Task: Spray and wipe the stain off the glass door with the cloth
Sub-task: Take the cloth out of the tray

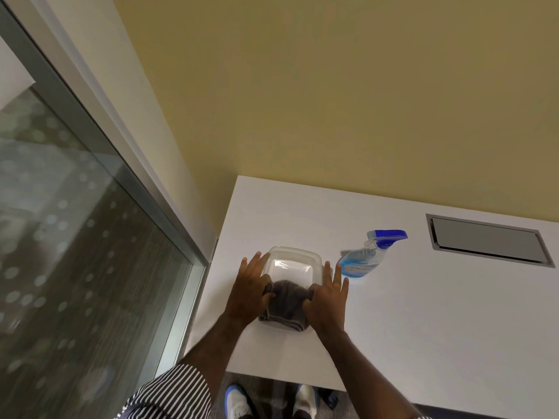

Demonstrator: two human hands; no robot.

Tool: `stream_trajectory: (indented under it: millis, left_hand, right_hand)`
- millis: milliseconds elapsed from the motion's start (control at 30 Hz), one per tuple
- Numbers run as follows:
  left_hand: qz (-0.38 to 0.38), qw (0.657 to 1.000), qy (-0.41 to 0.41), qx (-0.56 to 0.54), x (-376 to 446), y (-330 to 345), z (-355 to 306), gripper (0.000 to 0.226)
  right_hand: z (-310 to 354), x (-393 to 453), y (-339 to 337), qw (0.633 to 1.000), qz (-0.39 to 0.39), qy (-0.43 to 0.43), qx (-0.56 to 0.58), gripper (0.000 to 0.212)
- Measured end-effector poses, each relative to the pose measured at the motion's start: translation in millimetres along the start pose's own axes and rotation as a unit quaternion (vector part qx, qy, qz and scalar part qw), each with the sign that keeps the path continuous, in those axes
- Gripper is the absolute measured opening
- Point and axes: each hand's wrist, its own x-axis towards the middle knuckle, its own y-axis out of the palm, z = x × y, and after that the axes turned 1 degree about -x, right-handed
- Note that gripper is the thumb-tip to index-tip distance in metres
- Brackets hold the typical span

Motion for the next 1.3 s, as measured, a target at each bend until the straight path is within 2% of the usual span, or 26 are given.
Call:
stream_trajectory:
  millis: [67,200,333,433,500,600,700,800,967,1133,1300]
  left_hand:
    - [-0.009,1.000,0.004,-0.014,-1,-1,0,0.019]
    - [-0.052,0.997,0.021,-0.057,-4,-1,3,0.021]
    - [-0.101,0.991,0.035,-0.083,-9,-3,3,0.035]
    - [-0.137,0.984,0.042,-0.106,-16,-2,3,0.037]
    - [-0.168,0.977,0.052,-0.122,-20,-3,1,0.041]
    - [-0.169,0.972,0.060,-0.154,-24,-6,0,0.042]
    - [-0.086,0.978,0.008,-0.190,-30,-16,1,0.029]
    - [-0.064,0.979,-0.020,-0.194,-37,-28,-6,0.022]
    - [-0.061,0.972,-0.064,-0.217,-44,-53,-19,0.029]
    - [-0.075,0.967,-0.037,-0.243,-48,-88,-29,0.022]
    - [-0.139,0.949,-0.044,-0.279,-59,-127,-45,0.021]
  right_hand:
    - [1,-3,-7,1.000,0.005,0.009,0.008,0.025]
    - [-3,-5,-11,0.999,0.023,0.016,0.026,0.019]
    - [-7,-13,-8,0.998,0.015,0.011,0.058,0.051]
    - [-8,-21,-8,0.994,-0.004,-0.001,0.106,0.086]
    - [-9,-26,-9,0.989,-0.012,-0.002,0.150,0.095]
    - [-10,-29,-13,0.993,-0.022,-0.012,0.119,0.074]
    - [-8,-33,-24,0.993,-0.059,-0.032,0.097,0.050]
    - [-4,-37,-34,0.988,-0.094,-0.044,0.118,0.033]
    - [8,-43,-51,0.978,-0.138,-0.071,0.139,0.046]
    - [24,-43,-79,0.969,-0.130,-0.101,0.183,0.025]
    - [43,-46,-105,0.947,-0.123,-0.161,0.250,0.014]
